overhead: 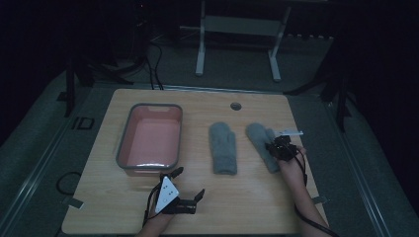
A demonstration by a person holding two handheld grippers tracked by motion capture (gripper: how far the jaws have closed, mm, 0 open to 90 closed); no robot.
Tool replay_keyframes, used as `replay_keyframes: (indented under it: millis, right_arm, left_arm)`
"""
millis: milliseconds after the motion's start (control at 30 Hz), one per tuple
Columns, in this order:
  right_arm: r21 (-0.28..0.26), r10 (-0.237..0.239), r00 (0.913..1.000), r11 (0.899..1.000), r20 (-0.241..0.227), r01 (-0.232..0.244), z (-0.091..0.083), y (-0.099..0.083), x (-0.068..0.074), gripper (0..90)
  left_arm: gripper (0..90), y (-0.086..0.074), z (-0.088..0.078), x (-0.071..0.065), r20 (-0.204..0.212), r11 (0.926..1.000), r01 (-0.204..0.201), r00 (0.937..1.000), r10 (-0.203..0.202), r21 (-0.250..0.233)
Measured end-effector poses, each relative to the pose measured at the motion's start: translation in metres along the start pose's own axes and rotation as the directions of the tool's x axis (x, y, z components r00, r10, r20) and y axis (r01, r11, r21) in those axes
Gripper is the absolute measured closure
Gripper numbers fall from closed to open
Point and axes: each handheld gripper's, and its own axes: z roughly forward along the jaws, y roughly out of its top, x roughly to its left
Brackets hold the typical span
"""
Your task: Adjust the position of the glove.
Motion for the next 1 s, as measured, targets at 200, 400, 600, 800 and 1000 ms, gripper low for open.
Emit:
replay_keyframes:
  millis: [200,400,600,800,1000]
  right_arm:
    - [-0.03,0.059,0.9981,0.998,0.018,-0.059,-0.017,0.011,0.01,81.4]
    - [-0.061,0.101,0.9939,0.993,0.044,-0.098,-0.033,0.027,0.022,81.4]
    - [-0.086,0.136,0.9866,0.988,0.09,-0.128,-0.045,0.042,0.038,81.4]
    - [-0.098,0.167,0.9829,0.982,0.077,-0.159,-0.047,0.047,0.057,81.4]
    - [-0.111,0.212,0.9765,0.972,0.04,-0.206,-0.043,0.045,0.076,81.3]
  left_arm:
    - [0.7,0.0,0.0,0.0,0.0,1.0,-0.002,1.0,0.002,0.0]
    - [0.7,0.0,0.0,0.0,0.001,1.0,-0.005,1.0,0.005,0.0]
    - [0.8,0.0,0.0,0.0,0.002,1.0,-0.006,1.0,0.006,0.001]
    - [0.7,0.0,0.0,0.0,0.004,1.0,-0.008,1.0,0.008,0.001]
    - [0.8,0.0,0.0,0.0,0.005,0.9999,-0.012,0.9999,0.012,0.001]
